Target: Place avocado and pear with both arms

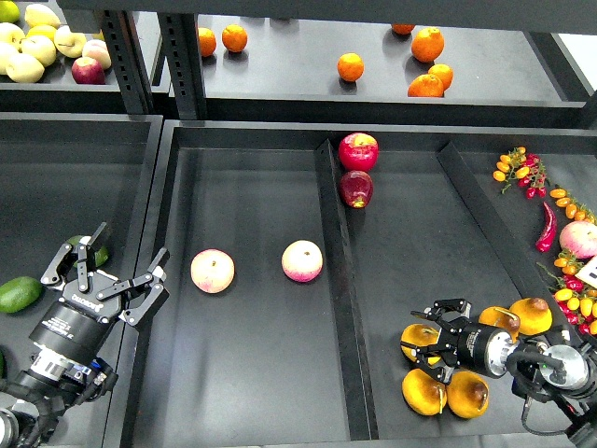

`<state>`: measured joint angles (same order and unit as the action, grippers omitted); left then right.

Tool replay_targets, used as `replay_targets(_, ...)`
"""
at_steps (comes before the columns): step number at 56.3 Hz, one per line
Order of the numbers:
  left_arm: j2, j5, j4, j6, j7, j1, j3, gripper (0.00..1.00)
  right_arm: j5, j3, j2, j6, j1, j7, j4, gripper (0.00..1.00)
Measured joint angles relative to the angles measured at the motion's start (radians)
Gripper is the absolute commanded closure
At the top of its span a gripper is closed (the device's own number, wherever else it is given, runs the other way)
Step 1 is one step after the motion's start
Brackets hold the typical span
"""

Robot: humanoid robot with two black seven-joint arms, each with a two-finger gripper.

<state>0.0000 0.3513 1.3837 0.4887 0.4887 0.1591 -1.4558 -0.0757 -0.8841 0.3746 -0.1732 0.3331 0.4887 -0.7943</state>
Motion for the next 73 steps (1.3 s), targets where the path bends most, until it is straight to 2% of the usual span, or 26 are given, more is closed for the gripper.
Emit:
replay_targets(11,0.000,-0.001,0.000,0.000,0.000,0.004,0.001,0.01,-0.024,-0.193,-0.099,0.013,0.001,0.000,-0.046,0.27)
replay_targets(24,0.000,-0.004,-0.001,0.000,0.000,0.006,0.014,0.01,-0.021,-0.431,-0.302,0.042,0.002,0.000,-0.107,0.24)
replay_targets(30,0.000,-0.004,-0.006,0.000,0.000,0.007,0.019,0.01,-0.006,-0.492,-0.363,0.052,0.003,0.000,-0.149,0.18)
replay_targets(42,0.000,-0.013,-0.017,0.000,0.000,0.010,0.025,0.01,0.002,-0.545,-0.375,0.054,-0.019,0.000,-0.263,0.01)
replay_targets(59,0.000,-0.020,-0.039,0.000,0.000,-0.018,0.035,0.01,-0.062,-0.528,-0.375,-0.019,-0.050,0.000,-0.293,0.01)
replay_targets(73,0.000,-0.020,-0.063,0.000,0.000,-0.145,-0.008,0.01,-0.191,-0.470,-0.375,-0.127,-0.092,0.000,-0.303,0.01)
